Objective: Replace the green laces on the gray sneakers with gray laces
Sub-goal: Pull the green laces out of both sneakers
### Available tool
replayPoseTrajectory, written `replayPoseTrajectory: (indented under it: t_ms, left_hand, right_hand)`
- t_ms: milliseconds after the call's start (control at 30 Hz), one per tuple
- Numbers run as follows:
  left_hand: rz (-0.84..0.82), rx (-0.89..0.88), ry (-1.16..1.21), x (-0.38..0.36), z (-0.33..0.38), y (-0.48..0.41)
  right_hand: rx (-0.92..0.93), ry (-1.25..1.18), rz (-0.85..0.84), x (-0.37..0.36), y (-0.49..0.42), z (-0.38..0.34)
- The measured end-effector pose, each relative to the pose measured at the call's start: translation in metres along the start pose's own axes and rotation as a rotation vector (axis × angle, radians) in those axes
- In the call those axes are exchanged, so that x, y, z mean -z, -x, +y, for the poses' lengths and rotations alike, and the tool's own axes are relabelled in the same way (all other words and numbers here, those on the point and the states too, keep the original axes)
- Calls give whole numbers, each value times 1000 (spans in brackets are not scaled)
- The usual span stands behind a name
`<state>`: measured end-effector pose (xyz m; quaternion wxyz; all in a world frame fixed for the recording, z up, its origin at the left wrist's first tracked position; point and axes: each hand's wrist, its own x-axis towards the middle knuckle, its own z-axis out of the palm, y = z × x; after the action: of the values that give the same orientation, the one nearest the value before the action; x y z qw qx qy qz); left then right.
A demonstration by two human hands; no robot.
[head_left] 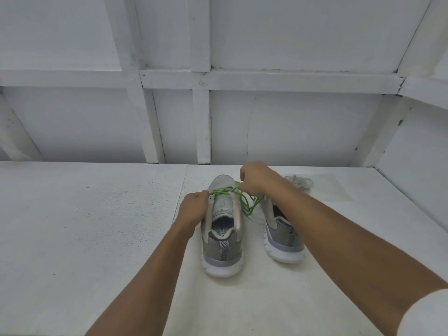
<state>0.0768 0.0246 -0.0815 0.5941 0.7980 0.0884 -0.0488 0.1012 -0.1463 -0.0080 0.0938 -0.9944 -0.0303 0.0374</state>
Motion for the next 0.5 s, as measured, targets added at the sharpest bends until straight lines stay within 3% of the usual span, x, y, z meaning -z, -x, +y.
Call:
replayPoseTrajectory:
  t_ms: [167,300,500]
  left_hand:
    - [-28,-33,-149,2,23,-12]
    - [-23,-142,-358,-6,41,-22]
    - [-165,-198,-683,-19,53,-31]
  right_hand:
    - [39,-147,-8,-5,11,-16]
    - [-52,-202,-52,-29,16,-18]
    - [-180,-430,44,-51,28,-17]
